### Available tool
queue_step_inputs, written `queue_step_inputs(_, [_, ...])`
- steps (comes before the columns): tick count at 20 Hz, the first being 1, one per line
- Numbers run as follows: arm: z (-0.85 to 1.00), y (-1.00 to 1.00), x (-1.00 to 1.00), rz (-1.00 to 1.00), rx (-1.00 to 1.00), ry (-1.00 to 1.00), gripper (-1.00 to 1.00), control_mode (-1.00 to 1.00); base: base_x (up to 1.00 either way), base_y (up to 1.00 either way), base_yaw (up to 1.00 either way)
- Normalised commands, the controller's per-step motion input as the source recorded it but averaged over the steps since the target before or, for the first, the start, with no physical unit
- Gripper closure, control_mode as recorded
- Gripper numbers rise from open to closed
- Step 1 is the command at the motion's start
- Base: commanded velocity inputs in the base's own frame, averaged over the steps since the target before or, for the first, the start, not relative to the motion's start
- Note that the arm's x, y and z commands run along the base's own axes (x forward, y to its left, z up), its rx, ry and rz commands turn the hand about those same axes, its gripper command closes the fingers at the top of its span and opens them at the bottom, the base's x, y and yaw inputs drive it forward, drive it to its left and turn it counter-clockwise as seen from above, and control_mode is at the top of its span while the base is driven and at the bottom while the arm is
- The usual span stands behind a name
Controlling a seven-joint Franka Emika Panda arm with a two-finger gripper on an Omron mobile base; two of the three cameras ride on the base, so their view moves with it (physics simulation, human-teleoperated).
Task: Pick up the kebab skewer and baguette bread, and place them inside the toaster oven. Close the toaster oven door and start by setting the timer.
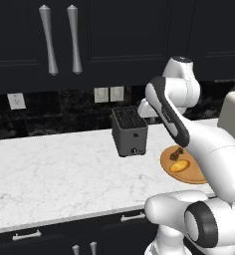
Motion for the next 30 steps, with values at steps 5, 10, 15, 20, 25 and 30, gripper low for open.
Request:
queue_step_inputs(5, [0.00, 0.00, 0.00, 0.00, 0.00, 0.00, -1.00, 1.00, 0.00, 0.00, 0.00])
queue_step_inputs(10, [0.00, 0.00, 0.00, 0.00, 0.00, 0.00, -1.00, 1.00, 0.00, 0.00, 0.00])
queue_step_inputs(15, [0.00, 0.00, 0.00, 0.00, 0.00, 0.00, -1.00, 1.00, 0.00, 0.00, 0.00])
queue_step_inputs(20, [0.00, 0.00, 0.00, 0.00, 0.00, 0.00, -1.00, 1.00, 0.00, -0.19, 0.00])
queue_step_inputs(25, [0.00, 0.00, 0.00, 0.00, 0.00, 0.00, -1.00, 1.00, 0.00, -0.53, 0.00])
queue_step_inputs(30, [0.00, 0.00, 0.00, 0.00, 0.00, 0.00, -1.00, 1.00, 0.00, -0.57, 0.00])
